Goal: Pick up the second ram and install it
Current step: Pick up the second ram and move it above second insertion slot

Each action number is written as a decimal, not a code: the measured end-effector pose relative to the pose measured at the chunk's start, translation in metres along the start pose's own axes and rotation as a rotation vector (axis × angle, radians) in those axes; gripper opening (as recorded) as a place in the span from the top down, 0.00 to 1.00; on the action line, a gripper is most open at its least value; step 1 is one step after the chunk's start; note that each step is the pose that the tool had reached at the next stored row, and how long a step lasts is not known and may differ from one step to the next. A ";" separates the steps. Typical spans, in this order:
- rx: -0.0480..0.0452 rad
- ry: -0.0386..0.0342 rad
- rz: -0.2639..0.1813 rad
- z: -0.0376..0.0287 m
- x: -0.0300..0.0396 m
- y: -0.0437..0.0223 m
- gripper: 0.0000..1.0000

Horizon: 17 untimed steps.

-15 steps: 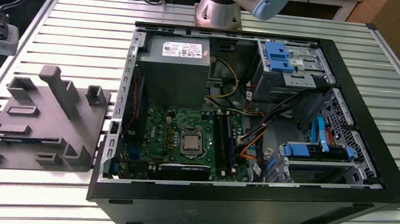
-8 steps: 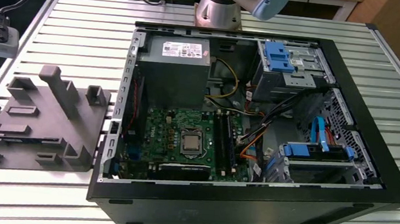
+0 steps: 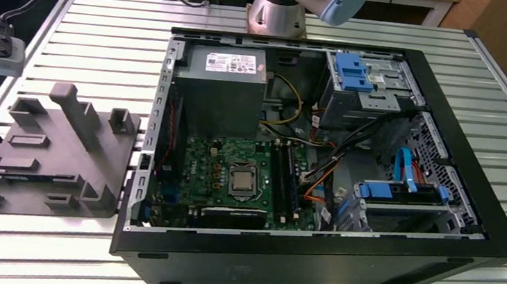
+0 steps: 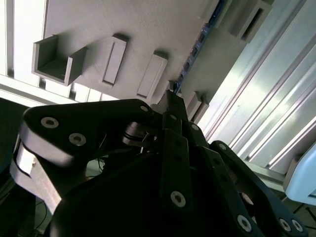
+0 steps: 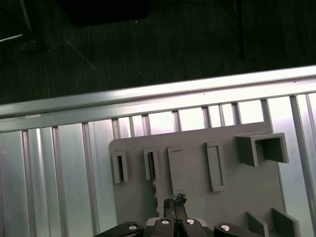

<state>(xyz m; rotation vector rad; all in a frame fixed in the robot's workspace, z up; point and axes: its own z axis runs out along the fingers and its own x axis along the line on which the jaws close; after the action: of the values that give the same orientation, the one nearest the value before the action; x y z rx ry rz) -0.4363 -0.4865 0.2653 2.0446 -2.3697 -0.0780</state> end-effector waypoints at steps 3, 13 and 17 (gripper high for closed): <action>0.0000 0.0000 0.000 0.0008 0.0003 -0.0005 0.89; -0.0001 0.0001 -0.004 0.0036 0.0008 -0.0030 0.89; -0.0001 0.0002 -0.005 0.0046 0.0007 -0.0044 0.89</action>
<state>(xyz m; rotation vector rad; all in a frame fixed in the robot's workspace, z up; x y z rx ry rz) -0.4323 -0.4877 0.2605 2.0511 -2.3641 -0.0779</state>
